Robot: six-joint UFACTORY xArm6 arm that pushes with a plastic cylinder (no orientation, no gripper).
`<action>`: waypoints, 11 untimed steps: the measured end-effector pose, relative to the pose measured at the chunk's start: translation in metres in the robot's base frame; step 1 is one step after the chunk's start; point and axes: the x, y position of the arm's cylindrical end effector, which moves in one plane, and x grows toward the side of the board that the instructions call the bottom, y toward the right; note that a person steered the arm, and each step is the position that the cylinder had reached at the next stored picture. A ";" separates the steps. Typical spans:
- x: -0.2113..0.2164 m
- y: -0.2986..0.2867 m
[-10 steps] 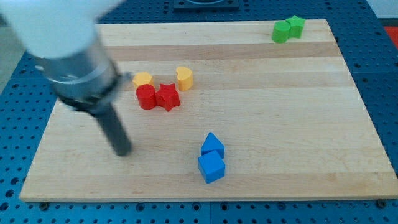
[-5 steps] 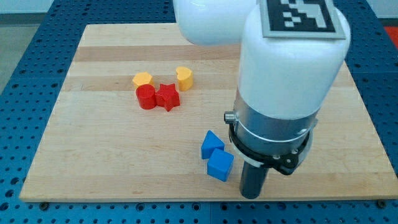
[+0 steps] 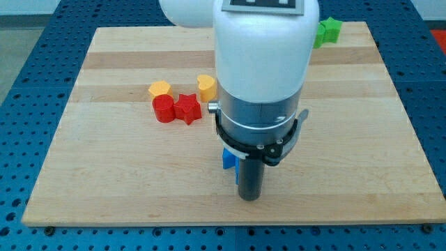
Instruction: Place the blue cube right to the yellow heart
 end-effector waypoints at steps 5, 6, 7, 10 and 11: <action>-0.072 -0.001; -0.085 -0.001; -0.101 -0.001; -0.119 -0.007; -0.130 -0.017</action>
